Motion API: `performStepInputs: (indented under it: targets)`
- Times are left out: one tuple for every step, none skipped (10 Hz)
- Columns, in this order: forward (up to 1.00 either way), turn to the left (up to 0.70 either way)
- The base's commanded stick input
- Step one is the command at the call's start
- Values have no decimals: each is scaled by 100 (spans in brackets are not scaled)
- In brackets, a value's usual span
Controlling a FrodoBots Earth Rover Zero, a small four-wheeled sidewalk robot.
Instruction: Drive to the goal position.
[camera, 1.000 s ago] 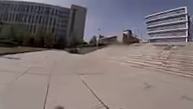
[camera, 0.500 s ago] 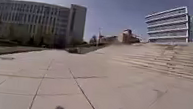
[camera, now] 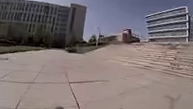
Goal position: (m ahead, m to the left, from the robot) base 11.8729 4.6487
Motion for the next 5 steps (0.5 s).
performStepInputs:
  targets:
    - [70,34]
    - [70,35]
    - [70,35]
    - [70,31]
    - [70,16]
